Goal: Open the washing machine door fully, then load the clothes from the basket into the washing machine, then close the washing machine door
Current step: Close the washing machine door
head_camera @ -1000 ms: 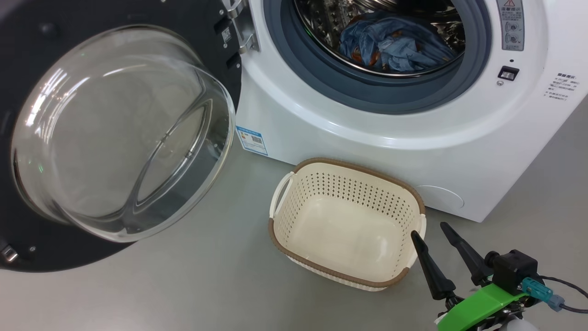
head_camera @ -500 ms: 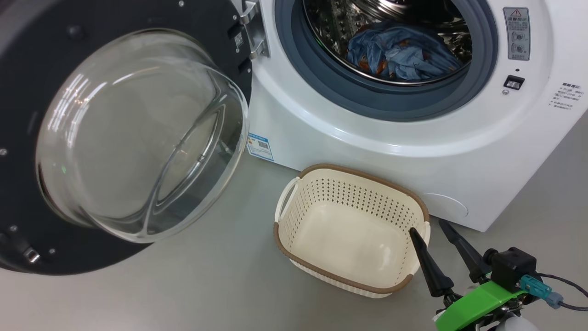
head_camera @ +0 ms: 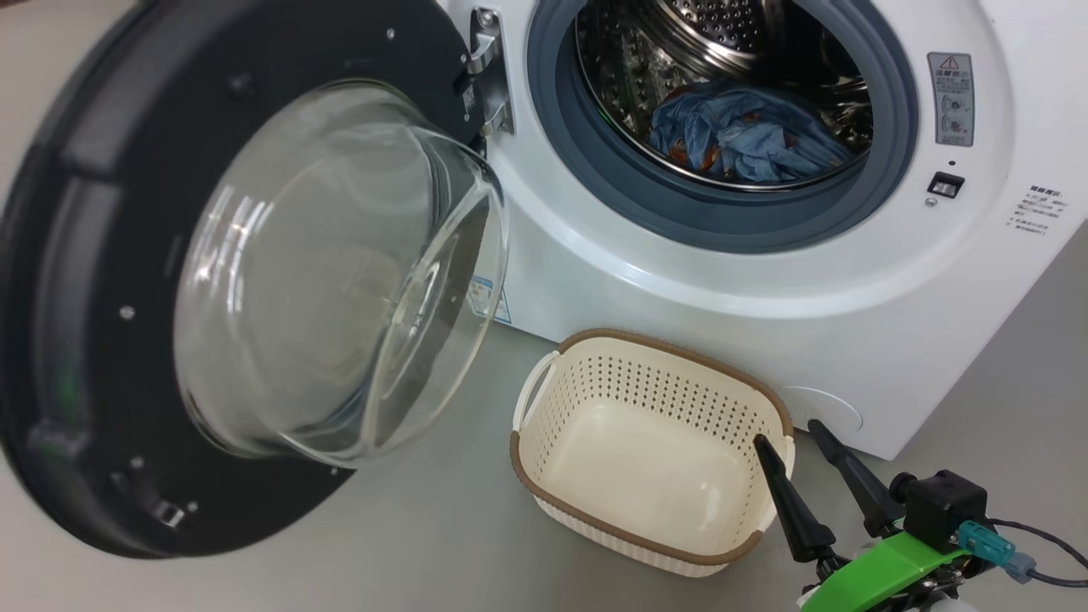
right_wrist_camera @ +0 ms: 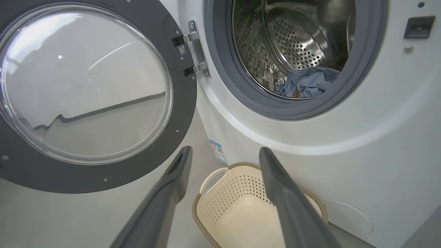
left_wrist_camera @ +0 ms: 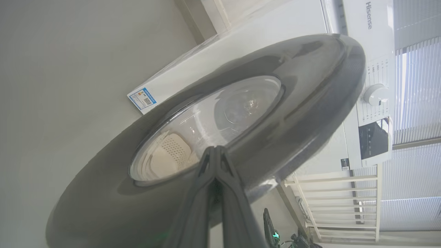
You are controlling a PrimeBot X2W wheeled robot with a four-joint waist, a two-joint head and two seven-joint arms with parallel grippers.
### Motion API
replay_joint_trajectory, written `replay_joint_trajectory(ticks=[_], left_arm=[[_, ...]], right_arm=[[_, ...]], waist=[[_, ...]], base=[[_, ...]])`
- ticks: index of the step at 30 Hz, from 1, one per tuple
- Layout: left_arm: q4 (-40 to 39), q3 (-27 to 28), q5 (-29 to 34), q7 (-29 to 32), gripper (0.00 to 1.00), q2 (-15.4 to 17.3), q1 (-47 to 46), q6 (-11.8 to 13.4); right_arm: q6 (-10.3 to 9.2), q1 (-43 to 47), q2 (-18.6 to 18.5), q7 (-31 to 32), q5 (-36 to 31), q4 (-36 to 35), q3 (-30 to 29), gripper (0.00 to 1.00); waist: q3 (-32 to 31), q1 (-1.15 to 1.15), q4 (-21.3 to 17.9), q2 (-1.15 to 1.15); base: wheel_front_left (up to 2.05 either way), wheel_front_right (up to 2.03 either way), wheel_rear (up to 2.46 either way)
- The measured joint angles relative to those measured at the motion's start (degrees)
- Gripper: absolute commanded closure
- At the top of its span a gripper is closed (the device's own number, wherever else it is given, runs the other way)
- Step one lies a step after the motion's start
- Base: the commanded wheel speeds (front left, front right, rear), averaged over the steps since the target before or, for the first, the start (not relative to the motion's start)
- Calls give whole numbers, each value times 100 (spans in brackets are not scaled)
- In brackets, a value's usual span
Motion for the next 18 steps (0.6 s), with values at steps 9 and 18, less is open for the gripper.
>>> replay_joint_trajectory(ticks=[9,18], left_arm=[[-1076,35,-99,631,100,-301,369,1],[-2024,42,-97,1125,100,-698,570,0]], right_arm=[[0,82,26,0,0,-22,-38,0],[0,108,62,0,0,-47,-138,0]], waist=[[-107,0,-62,0],[-129,0,-270,0]], base=[[0,0,0],[0,0,0]])
